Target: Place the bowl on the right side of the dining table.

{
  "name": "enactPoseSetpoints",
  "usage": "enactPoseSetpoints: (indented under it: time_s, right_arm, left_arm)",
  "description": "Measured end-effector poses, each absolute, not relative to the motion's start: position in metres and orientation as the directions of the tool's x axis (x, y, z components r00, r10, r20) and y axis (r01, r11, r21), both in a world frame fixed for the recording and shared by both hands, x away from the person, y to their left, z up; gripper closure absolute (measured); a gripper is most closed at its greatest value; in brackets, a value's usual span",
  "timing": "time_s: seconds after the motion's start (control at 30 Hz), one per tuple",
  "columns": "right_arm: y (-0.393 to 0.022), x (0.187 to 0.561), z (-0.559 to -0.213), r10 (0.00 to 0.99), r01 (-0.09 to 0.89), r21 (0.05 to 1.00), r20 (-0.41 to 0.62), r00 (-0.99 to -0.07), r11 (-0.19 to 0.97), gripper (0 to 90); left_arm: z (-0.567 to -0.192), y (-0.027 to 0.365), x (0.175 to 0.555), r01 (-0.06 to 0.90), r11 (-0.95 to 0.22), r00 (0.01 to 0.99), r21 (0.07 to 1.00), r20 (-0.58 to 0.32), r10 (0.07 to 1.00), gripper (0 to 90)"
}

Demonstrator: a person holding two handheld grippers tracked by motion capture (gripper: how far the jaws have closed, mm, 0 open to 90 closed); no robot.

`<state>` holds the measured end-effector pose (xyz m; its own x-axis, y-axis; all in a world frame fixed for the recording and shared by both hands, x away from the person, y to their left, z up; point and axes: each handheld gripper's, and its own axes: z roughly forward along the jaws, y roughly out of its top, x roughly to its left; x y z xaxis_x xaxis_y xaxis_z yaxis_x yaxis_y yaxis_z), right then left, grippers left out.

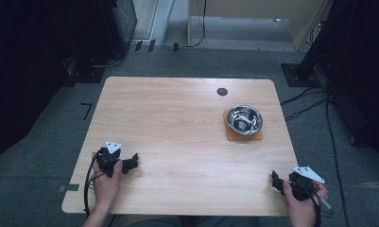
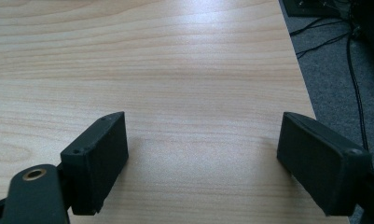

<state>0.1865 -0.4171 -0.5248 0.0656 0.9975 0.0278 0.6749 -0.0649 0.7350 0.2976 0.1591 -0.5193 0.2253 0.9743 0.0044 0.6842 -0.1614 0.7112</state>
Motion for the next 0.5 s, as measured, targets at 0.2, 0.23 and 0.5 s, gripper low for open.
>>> enactPoseSetpoints:
  time_s: [0.2, 0.23, 0.5]
  right_arm:
    - [-0.4170, 0.1864, -0.5248, 0.997, 0.674, 0.736, 0.027, 0.066, -0.064, 16.7]
    - [-0.4165, 0.1860, -0.5246, 0.997, 0.674, 0.735, 0.028, 0.069, -0.067, 17.1]
    - [-0.4154, 0.1841, -0.5237, 0.996, 0.670, 0.739, 0.029, 0.082, -0.077, 23.4]
  left_arm:
    - [-0.5192, 0.1587, 0.2983, 0.685, -0.161, 0.224, 0.711, 0.005, 0.975, 2.0]
    - [-0.5192, 0.1587, 0.2983, 0.685, -0.160, 0.224, 0.711, 0.004, 0.975, 2.0]
    - [-0.5192, 0.1581, 0.2995, 0.685, -0.158, 0.220, 0.711, 0.005, 0.975, 2.0]
